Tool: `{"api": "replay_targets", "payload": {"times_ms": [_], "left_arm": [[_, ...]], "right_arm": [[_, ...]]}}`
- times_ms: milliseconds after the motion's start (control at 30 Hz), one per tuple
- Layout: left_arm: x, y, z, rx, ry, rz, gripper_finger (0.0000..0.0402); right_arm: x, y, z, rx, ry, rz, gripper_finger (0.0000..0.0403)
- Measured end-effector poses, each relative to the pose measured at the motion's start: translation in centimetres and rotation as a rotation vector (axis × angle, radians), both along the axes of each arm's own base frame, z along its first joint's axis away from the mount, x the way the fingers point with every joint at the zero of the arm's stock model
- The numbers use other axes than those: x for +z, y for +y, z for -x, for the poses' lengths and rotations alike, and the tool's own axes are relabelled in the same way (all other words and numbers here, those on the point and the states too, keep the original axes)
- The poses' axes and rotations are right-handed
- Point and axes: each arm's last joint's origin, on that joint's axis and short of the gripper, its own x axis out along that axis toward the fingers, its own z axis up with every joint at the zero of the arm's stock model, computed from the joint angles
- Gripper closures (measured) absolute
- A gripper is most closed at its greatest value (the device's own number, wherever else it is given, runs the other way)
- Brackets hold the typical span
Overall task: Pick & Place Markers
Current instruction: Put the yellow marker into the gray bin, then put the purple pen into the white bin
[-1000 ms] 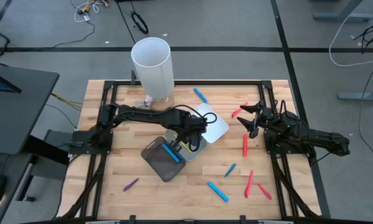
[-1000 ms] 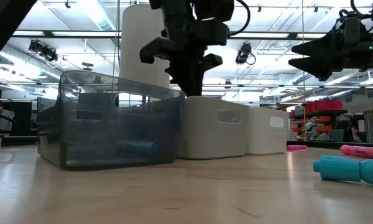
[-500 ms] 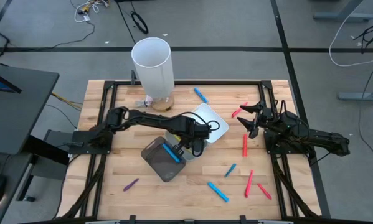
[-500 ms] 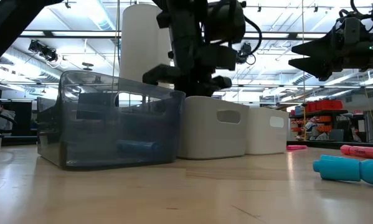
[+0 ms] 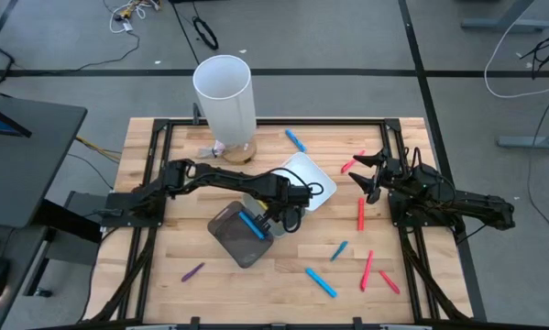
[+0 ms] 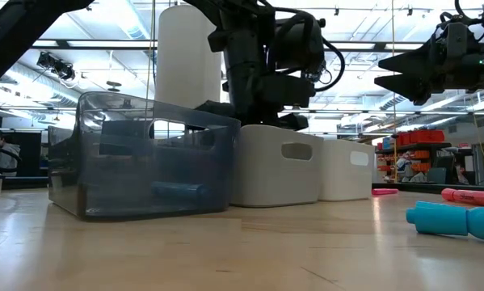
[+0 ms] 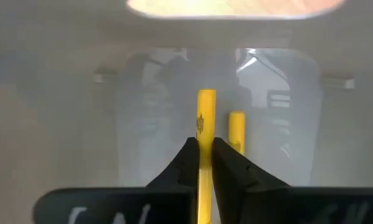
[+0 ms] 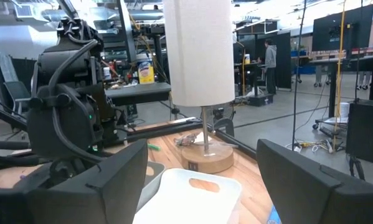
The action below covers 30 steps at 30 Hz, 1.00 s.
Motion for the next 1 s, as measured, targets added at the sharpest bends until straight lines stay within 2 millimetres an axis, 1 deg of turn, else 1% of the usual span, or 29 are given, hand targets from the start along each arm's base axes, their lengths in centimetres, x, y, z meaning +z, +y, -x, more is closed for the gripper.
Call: {"api": "replay_targets", "payload": {"times_ms": [67, 233, 400, 600, 733, 1000], "left_arm": [[0.0, 0.11, 0.0, 0.001, 0.001, 0.009, 0.035], [0.0, 0.2, 0.0, 0.008, 0.002, 0.011, 0.0272], [-0.01, 0.2, 0.06, 0.011, 0.008, 0.015, 0.0224], [-0.02, 0.23, 0.08, 0.05, 0.012, 0.03, 0.0188], [0.0, 0.24, 0.07, 0.061, 0.011, 0.032, 0.017], [0.0, 0.25, 0.09, 0.062, 0.013, 0.03, 0.0169]], "right_arm": [[-0.01, 0.0, 0.0, 0.0, 0.0, 0.0, 0.0101], [0.0, 0.0, 0.0, 0.0, 0.0, 0.0, 0.0101], [0.0, 0.0, 0.0, 0.0, 0.0, 0.0, 0.0101], [0.0, 0.0, 0.0, 0.0, 0.0, 0.0, 0.0101], [0.0, 0.0, 0.0, 0.0, 0.0, 0.0, 0.0101], [0.0, 0.0, 0.0, 0.0, 0.0, 0.0, 0.0101]]}}
